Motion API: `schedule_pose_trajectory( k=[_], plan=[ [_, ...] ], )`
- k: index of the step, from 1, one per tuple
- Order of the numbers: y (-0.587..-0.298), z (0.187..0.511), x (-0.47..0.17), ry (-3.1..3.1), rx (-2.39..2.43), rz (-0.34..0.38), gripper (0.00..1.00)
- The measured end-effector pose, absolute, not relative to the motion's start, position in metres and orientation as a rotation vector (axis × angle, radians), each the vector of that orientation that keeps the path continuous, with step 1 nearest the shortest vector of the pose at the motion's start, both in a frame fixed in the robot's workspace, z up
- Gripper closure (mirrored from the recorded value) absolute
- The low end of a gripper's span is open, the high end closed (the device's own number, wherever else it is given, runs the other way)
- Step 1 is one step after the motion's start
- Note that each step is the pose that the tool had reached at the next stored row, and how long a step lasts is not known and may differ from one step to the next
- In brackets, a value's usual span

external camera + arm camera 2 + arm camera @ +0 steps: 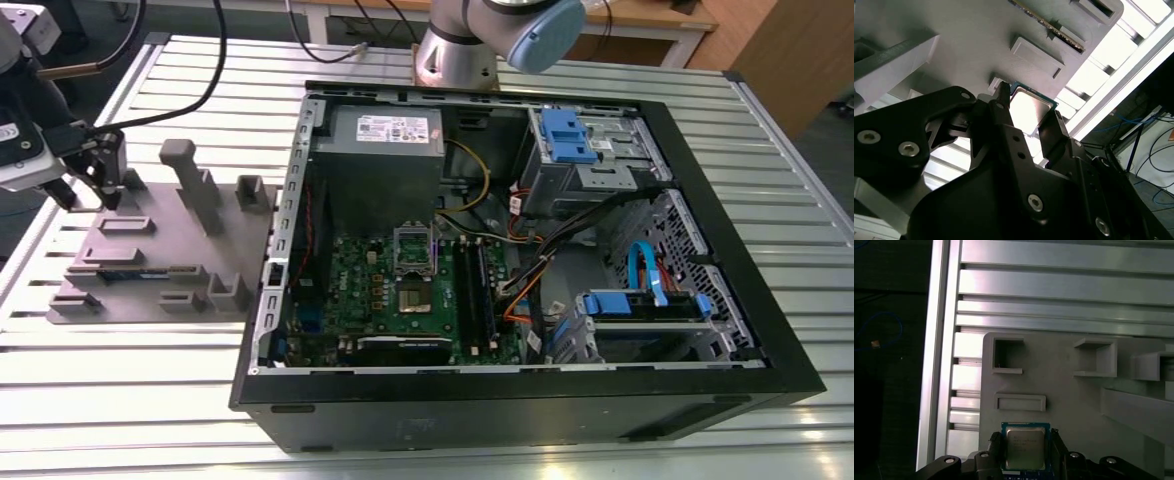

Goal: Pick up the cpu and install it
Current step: 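Pick up the cpu and move it towards the insertion slot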

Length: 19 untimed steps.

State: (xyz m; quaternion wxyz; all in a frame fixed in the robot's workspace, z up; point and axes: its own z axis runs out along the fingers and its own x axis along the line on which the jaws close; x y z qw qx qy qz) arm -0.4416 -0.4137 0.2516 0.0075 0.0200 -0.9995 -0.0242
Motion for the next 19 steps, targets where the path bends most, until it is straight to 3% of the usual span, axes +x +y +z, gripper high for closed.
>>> schedule_pose_trajectory(
  k=[19],
  plan=[
    [-0.4137,0.2559,-0.4416,-3.125,0.063,-0.076,0.53]
  ],
)
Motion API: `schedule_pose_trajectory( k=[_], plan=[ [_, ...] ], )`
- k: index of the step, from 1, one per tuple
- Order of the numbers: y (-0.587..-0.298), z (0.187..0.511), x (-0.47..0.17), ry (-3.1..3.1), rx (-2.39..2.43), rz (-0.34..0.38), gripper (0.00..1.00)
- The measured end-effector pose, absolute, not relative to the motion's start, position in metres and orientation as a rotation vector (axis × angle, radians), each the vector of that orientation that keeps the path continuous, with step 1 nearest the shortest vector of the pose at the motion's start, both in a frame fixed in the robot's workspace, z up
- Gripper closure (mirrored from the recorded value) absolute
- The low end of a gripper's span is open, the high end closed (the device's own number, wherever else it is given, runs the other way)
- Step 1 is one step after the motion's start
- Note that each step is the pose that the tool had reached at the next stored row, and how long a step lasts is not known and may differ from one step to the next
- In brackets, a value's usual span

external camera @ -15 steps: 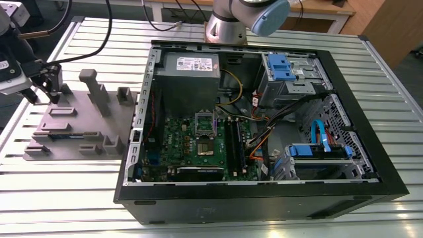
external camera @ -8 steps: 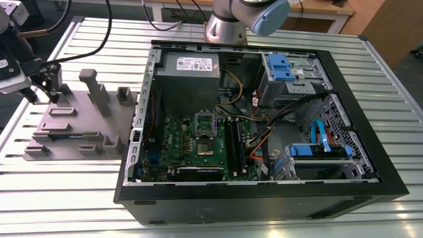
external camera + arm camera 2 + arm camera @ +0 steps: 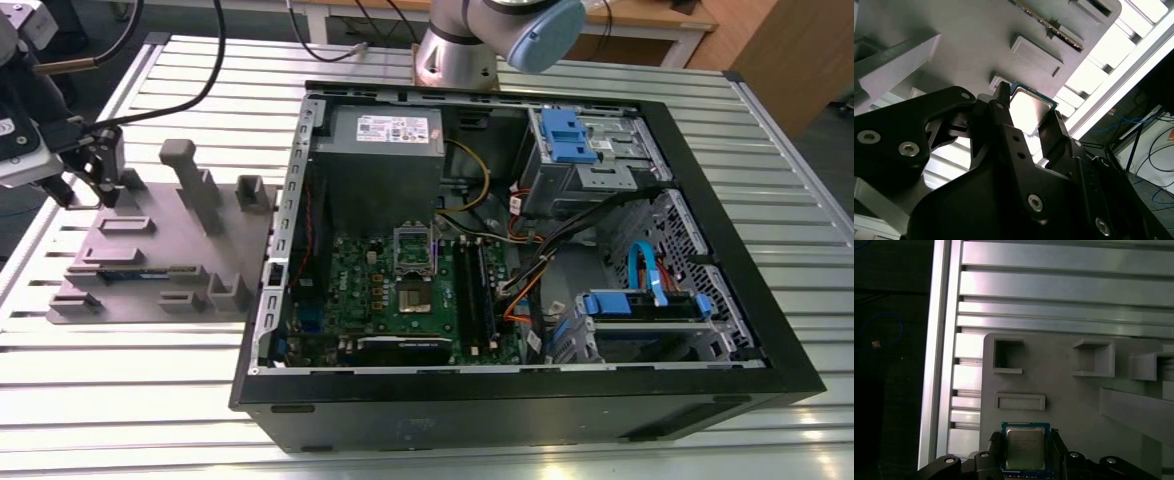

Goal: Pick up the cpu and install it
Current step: 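Pick up the cpu and move it towards the insertion slot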

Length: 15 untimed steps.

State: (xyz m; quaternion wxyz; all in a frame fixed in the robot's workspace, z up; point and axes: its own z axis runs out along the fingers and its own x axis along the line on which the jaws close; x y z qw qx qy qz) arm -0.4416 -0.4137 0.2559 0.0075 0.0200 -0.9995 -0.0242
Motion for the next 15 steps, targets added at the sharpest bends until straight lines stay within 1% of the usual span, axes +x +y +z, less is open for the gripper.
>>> schedule_pose_trajectory(
  k=[15],
  plan=[
    [-0.4137,0.26,-0.4416,-3.125,0.063,-0.076,0.53]
  ],
)
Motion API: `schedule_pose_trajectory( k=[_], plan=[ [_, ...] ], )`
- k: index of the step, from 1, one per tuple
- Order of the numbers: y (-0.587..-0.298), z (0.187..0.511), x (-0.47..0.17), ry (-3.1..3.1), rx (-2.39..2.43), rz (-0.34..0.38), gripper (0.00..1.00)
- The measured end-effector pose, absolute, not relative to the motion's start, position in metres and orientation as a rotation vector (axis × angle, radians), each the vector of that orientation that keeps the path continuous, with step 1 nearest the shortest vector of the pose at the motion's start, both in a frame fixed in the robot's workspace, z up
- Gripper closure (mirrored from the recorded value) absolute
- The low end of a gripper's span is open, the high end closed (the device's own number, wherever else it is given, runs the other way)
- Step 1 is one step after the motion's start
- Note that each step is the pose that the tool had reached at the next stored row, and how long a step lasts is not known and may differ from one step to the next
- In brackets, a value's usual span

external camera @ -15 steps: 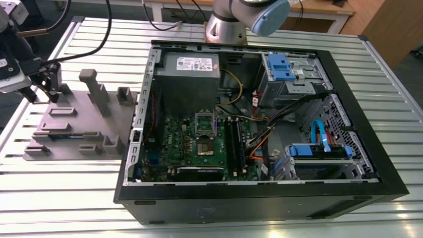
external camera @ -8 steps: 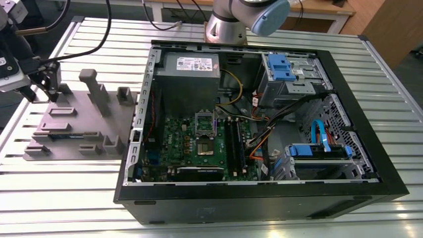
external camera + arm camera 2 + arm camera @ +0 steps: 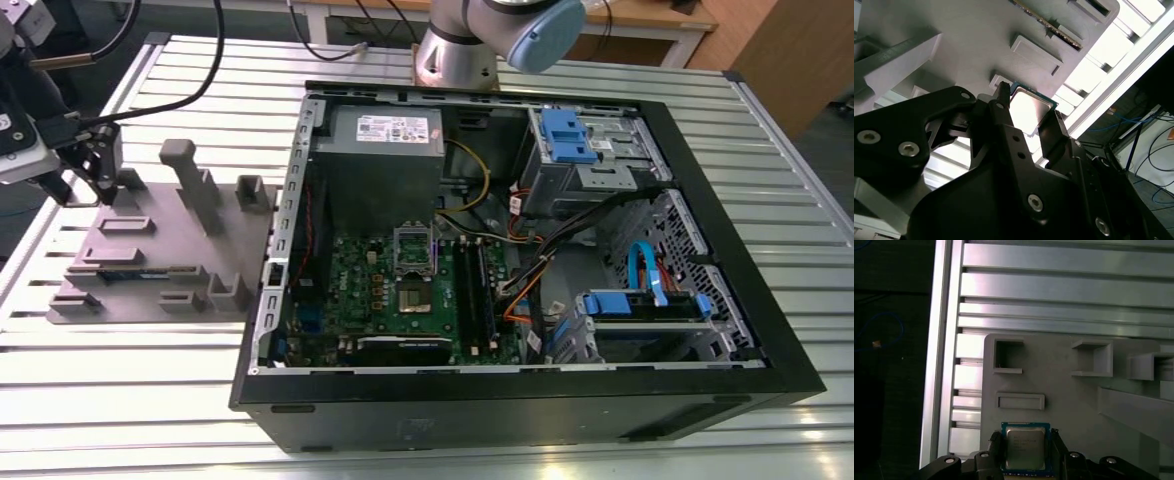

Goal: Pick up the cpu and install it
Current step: 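Pick up the cpu and move it towards the insertion slot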

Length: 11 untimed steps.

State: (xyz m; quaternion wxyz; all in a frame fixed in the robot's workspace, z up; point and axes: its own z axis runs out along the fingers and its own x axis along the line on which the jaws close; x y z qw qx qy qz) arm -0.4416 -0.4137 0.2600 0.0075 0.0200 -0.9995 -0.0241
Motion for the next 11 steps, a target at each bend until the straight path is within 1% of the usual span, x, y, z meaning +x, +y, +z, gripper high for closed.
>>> schedule_pose_trajectory(
  k=[11],
  plan=[
    [-0.4137,0.262,-0.4416,-3.125,0.063,-0.076,0.53]
  ],
)
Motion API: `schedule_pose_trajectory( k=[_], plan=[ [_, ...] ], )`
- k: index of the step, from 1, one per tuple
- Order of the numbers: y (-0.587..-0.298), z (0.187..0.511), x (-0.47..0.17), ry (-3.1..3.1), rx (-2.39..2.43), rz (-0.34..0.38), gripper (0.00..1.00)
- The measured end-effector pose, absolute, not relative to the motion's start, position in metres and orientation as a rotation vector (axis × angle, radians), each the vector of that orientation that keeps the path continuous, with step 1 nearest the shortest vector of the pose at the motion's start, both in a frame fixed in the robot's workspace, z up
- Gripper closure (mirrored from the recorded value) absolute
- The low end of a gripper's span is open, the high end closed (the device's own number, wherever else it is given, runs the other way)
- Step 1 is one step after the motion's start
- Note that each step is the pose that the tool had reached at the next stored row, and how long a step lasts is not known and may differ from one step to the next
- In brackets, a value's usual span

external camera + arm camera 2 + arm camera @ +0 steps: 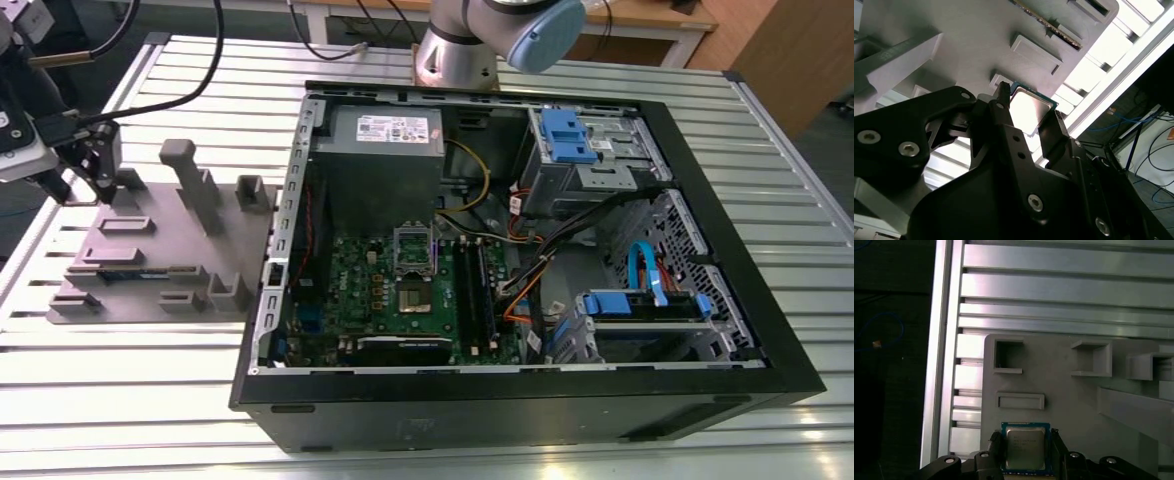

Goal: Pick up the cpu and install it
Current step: 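Pick up the cpu and move it towards the insertion slot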

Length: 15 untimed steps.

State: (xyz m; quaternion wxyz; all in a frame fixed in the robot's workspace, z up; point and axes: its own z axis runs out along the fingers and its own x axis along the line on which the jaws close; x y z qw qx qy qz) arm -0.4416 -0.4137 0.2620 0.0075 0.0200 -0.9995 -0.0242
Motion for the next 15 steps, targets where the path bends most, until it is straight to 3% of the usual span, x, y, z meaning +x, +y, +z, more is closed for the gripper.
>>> schedule_pose_trajectory(
  k=[15],
  plan=[
    [-0.4137,0.2648,-0.4416,-3.125,0.063,-0.076,0.53]
  ],
)
